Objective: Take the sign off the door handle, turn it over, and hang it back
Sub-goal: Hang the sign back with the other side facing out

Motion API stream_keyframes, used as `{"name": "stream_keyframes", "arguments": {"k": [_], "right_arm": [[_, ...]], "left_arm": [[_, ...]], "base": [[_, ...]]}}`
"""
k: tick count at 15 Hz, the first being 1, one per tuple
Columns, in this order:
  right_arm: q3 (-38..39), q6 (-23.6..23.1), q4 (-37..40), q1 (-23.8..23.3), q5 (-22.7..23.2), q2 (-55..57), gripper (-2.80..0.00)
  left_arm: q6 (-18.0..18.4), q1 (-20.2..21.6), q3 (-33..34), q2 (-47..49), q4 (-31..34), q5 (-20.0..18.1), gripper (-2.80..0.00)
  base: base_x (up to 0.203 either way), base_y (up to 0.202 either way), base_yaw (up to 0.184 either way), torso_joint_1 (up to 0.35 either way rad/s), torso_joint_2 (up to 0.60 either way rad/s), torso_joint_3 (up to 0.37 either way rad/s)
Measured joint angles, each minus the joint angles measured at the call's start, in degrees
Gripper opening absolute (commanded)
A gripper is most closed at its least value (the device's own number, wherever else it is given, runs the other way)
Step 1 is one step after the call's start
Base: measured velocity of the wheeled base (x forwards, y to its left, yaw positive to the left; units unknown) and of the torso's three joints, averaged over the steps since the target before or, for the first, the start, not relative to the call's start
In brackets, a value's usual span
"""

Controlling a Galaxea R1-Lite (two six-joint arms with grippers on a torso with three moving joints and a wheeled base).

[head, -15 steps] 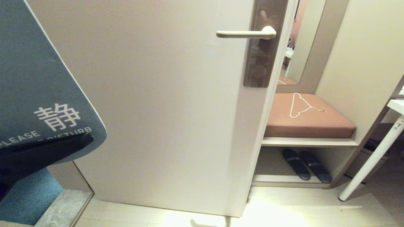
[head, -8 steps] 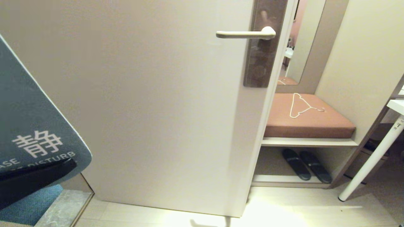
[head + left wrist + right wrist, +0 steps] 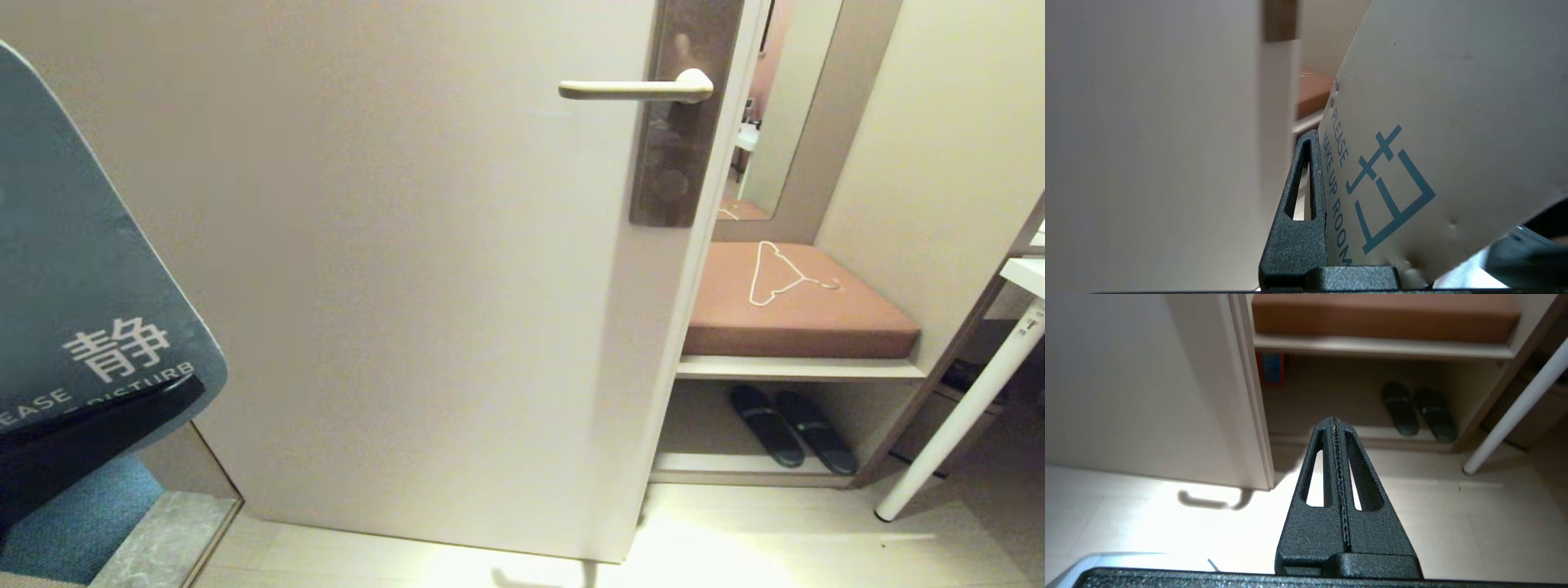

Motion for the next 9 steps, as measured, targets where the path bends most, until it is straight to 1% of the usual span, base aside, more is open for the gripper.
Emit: {"name": "stream_keyframes", "arguments": {"k": [2,4,6,9], "right_arm": [[0.0,0.1,0.0,0.1,0.0,-3.6,-2.80],[0.1,0.4,-0.4,0.1,-0.1,-5.8,-2.80],[0.2,0.4,-0.4,0.1,-0.1,-6.9,-2.80],[0.2,0.4,-0.4,0.1,-0.2,-7.5,-2.80]], "left_arm": [[0.1,0.3,0.2,0.5,-0.3,3.8,-2.80],[0.2,1.5,0.2,1.4,-0.4,5.9,-2.80],[1.3,2.9,-0.3,2.7,-0.4,7.0,-2.80],[4.0,3.6,-2.0,5.2,-0.4,7.3,-2.80]], "base": [[0.000,0.000,0.000,0.000,0.00,0.000],[0.000,0.000,0.000,0.000,0.00,0.000],[0.000,0.000,0.000,0.000,0.00,0.000],[0.000,0.000,0.000,0.000,0.00,0.000]]}}
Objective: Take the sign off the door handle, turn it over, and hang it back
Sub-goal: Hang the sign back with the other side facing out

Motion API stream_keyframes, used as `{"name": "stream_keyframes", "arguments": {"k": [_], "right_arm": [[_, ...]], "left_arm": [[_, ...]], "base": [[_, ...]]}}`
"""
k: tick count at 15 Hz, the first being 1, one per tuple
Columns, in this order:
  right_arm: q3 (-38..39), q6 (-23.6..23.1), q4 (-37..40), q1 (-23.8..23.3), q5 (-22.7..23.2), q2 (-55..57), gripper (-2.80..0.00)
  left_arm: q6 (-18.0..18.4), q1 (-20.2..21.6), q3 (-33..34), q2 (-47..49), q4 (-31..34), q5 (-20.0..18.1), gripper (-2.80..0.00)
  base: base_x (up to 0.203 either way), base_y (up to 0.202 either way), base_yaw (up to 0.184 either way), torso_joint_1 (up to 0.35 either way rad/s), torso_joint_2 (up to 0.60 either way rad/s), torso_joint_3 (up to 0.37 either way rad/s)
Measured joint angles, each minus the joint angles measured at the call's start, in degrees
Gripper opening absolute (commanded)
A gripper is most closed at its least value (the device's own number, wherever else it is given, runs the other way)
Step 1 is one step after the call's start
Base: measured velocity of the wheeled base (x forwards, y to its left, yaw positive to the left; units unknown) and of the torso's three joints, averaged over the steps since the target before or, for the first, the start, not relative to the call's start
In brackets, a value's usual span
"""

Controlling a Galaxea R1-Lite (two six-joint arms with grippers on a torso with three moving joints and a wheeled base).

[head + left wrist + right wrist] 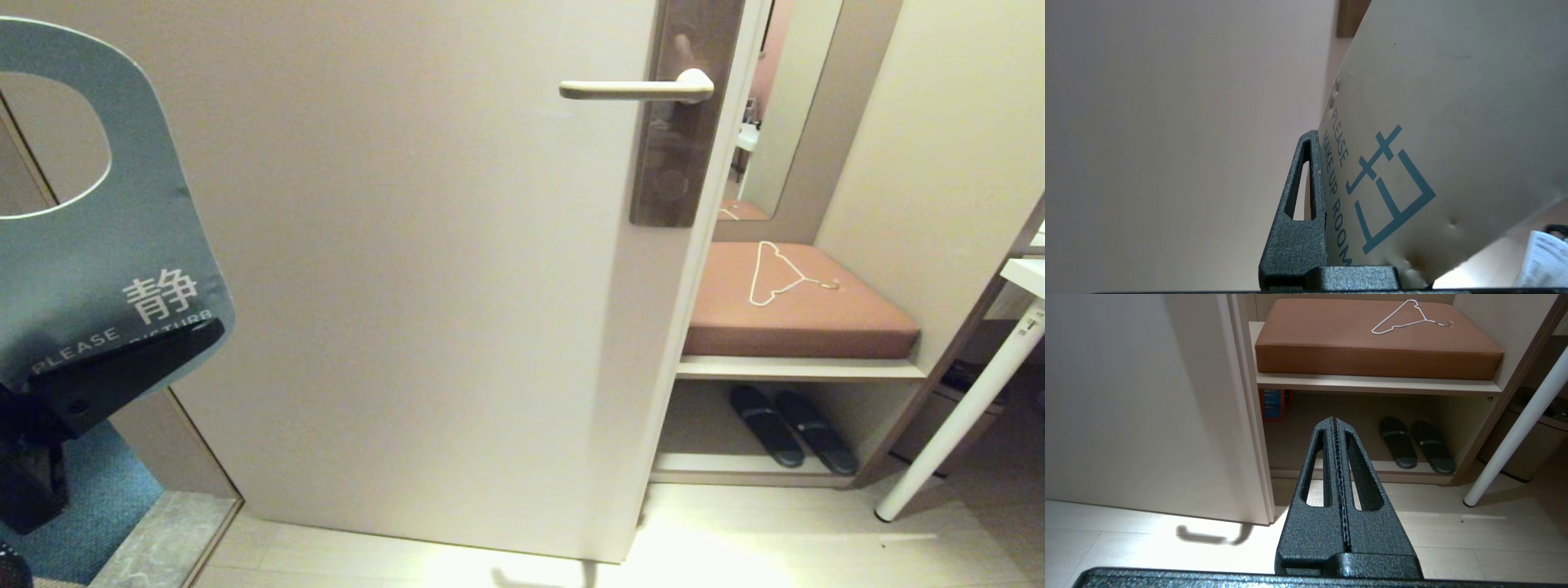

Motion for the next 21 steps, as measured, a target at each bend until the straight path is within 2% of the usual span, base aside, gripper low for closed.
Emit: {"name": "stream_keyframes", "arguments": {"k": [5,9,12,15,18,21], "right_arm": [[0.0,0.0,0.0,0.0,0.0,0.0,-2.80],[0.0,0.0,0.0,0.0,0.0,-0.1,-2.80],[-0.1,0.0,0.0,0.0,0.0,-0.1,-2.80],[-0.1,0.0,0.0,0.0,0.0,-0.1,-2.80],[-0.1,0.0,0.0,0.0,0.0,-0.1,-2.80],[0.0,0.0,0.0,0.0,0.0,-0.1,-2.80]], "left_arm": [[1.0,-0.2,-7.8,6.8,0.0,2.1,-2.80],[1.0,-2.2,-15.6,14.0,0.0,3.4,-2.80],[0.5,-8.2,-20.0,18.9,0.1,10.9,-2.80],[-2.2,-16.2,-23.4,22.9,0.3,19.9,-2.80],[-4.4,-22.0,-27.0,27.5,0.5,28.0,-2.80],[-5.8,-24.8,-31.1,32.2,1.0,31.6,-2.80]], "base": [[0.000,0.000,0.000,0.000,0.00,0.000],[0.000,0.000,0.000,0.000,0.00,0.000],[0.000,0.000,0.000,0.000,0.00,0.000],[0.000,0.000,0.000,0.000,0.00,0.000],[0.000,0.000,0.000,0.000,0.00,0.000],[0.000,0.000,0.000,0.000,0.00,0.000]]}}
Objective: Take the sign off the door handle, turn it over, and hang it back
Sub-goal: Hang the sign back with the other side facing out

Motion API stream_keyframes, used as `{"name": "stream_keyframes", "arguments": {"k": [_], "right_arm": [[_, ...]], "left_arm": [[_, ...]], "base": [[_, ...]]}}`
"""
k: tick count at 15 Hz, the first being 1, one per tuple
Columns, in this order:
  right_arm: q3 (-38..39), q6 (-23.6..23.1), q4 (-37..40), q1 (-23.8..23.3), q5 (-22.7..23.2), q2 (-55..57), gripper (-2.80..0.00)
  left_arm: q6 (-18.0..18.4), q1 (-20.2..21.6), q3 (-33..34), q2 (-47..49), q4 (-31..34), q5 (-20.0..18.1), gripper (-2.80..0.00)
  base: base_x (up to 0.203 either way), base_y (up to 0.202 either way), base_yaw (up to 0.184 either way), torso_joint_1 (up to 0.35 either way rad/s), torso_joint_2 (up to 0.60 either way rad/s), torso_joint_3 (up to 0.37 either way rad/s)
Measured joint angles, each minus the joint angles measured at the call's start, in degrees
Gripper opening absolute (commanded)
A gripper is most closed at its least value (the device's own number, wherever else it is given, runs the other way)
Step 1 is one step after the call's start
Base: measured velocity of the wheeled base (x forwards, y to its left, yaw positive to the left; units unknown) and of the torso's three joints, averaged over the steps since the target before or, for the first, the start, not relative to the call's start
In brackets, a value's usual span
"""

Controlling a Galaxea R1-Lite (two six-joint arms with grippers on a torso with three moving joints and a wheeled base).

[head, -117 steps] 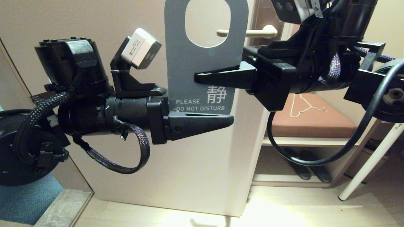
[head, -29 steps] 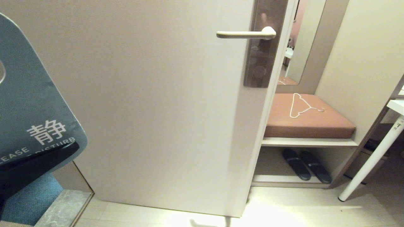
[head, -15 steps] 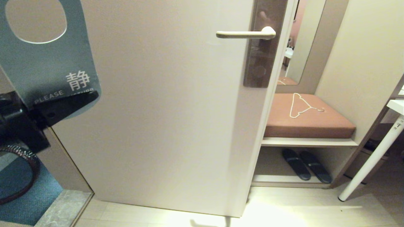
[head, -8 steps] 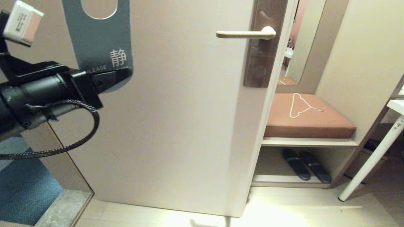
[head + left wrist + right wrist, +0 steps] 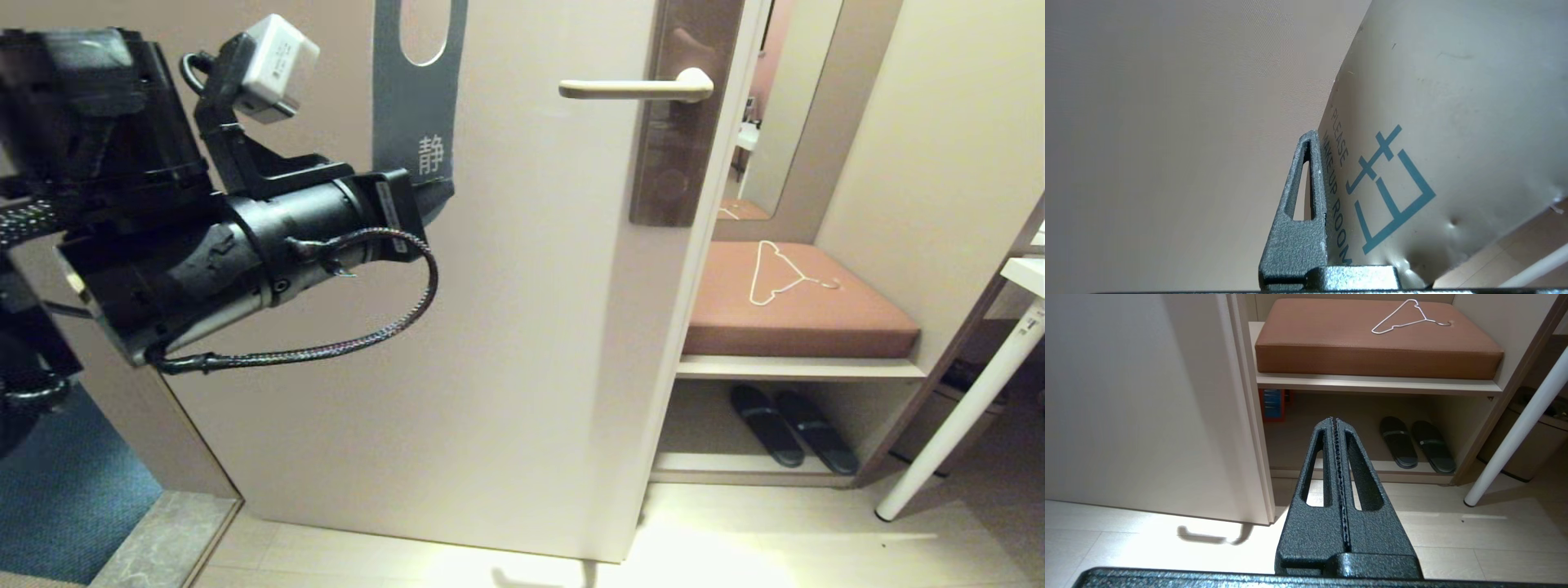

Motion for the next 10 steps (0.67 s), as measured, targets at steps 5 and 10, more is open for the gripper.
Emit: {"name": "stream_keyframes", "arguments": {"k": [5,10], "right_arm": [[0.0,0.0,0.0,0.0,0.0,0.0,-2.80],[0.0,0.0,0.0,0.0,0.0,0.0,-2.80]], "left_arm": [[-2.6,-0.8,-6.1,7.4,2.0,2.6,-2.80],[-4.1,-0.8,-13.2,14.4,3.6,3.0,-2.80]], "base": [[0.000,0.000,0.000,0.000,0.00,0.000],[0.000,0.000,0.000,0.000,0.00,0.000]]}}
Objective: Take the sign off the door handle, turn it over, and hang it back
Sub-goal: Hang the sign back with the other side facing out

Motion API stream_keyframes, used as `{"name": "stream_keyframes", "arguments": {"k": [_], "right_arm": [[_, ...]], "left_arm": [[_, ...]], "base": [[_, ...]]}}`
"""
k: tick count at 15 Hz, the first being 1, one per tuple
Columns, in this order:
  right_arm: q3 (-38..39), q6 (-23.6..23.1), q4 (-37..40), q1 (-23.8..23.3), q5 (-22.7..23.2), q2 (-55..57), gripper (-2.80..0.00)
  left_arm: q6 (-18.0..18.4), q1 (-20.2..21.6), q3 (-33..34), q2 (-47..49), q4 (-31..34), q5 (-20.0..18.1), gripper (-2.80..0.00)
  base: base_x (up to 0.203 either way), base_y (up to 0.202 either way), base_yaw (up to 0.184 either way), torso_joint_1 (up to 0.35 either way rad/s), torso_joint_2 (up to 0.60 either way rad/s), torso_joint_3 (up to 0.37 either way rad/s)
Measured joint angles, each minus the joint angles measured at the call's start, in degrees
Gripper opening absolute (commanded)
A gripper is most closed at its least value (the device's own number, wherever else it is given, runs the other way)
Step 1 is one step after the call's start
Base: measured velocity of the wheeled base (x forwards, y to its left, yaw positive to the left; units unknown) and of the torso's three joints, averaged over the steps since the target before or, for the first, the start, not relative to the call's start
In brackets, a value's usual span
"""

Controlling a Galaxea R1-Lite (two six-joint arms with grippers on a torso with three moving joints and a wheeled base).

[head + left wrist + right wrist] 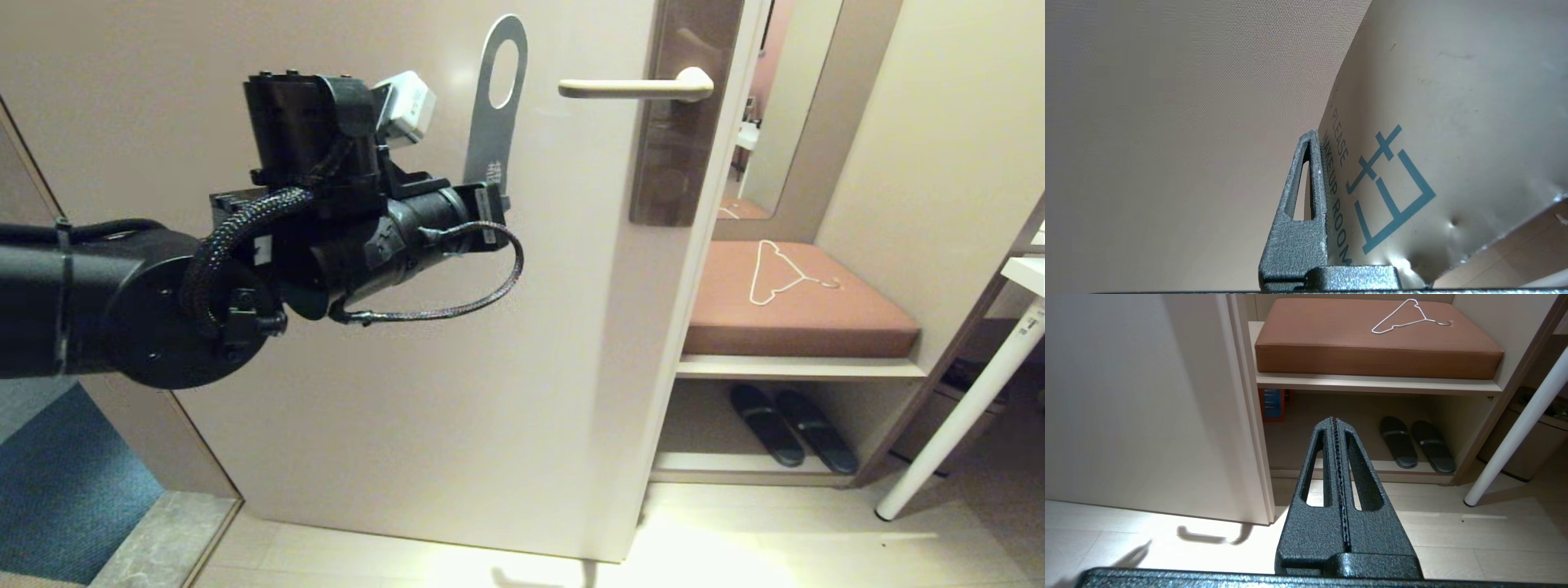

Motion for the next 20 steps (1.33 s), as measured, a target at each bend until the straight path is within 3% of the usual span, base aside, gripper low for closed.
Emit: {"name": "stream_keyframes", "arguments": {"k": [11,20], "right_arm": [[0.0,0.0,0.0,0.0,0.0,0.0,-2.80],[0.0,0.0,0.0,0.0,0.0,0.0,-2.80]], "left_arm": [[0.1,0.0,-17.6,11.0,7.1,-0.7,-2.80],[0.2,-3.7,-23.8,15.9,8.8,-0.2,-2.80]], "base": [[0.000,0.000,0.000,0.000,0.00,0.000],[0.000,0.000,0.000,0.000,0.00,0.000]]}}
